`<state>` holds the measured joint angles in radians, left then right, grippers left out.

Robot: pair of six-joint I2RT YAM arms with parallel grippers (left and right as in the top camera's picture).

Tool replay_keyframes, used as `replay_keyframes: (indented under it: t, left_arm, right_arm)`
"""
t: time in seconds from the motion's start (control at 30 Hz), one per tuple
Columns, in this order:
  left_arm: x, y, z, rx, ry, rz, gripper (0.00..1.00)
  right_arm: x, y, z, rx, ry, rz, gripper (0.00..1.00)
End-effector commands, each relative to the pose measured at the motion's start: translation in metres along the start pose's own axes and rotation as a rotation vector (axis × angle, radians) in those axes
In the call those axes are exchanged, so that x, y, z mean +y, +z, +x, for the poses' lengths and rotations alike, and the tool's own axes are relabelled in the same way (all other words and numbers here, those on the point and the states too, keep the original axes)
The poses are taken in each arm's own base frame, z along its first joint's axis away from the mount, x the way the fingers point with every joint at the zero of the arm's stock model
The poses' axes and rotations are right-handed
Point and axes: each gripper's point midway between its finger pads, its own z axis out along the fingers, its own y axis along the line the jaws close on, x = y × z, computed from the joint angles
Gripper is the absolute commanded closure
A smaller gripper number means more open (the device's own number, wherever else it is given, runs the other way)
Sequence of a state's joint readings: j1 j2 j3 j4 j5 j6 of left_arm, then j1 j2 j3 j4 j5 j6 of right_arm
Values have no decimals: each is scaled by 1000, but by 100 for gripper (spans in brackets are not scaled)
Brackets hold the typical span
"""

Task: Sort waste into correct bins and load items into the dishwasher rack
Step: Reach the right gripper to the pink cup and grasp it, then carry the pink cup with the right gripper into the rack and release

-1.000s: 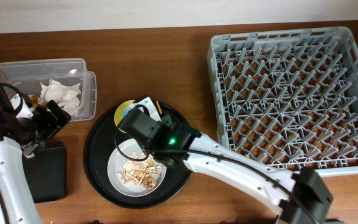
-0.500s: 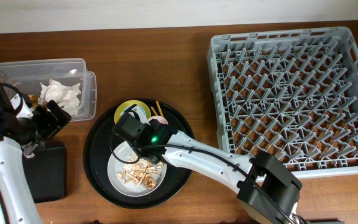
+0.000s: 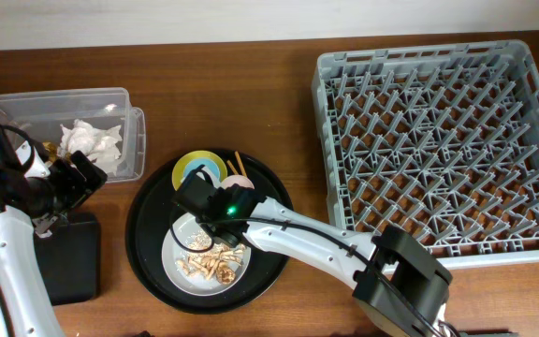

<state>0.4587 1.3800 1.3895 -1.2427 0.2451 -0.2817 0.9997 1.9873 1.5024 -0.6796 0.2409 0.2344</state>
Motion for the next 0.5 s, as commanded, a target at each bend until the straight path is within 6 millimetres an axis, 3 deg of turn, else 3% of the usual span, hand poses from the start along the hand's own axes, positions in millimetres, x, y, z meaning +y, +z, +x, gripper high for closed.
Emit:
replay_keyframes:
  t: [0.0, 0.03, 0.2, 0.37, 0.47]
  left_arm:
    - [2, -4, -1, -14, -12, -5, 0]
    - [2, -4, -1, -14, -12, -5, 1]
    - [2, -4, -1, -14, -12, -5, 0]
    - [2, -4, -1, -14, -12, -5, 1]
    - [2, -4, -1, -14, -12, -5, 1]
  right_arm:
    - [5, 4, 4, 16, -13, -3, 90]
    - [2, -1, -1, 3, -11, 9, 96]
    - [-15, -31, -23, -43, 4, 81, 96]
    - [-52, -99, -58, -120, 62, 147, 96]
    - [-93, -145, -74, -176, 200, 147, 96]
